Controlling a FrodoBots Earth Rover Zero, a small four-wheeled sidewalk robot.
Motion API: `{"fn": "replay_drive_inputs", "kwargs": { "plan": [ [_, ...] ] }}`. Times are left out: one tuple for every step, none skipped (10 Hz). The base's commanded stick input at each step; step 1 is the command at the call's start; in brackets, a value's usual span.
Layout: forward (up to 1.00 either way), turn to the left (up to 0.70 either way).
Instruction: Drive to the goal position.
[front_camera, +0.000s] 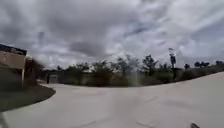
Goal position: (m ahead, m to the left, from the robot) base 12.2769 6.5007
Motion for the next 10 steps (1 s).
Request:
{"fn": "replay_drive_inputs", "kwargs": {
  "plan": [
    [0.69, 0.14],
    [0.69, 0.14],
    [0.69, 0.14],
    [0.69, 0.14],
    [0.69, 0.14],
    [0.69, 0.14],
    [0.69, 0.14],
    [0.69, 0.14],
    [0.69, 0.14],
    [0.69, 0.14]
  ]
}}
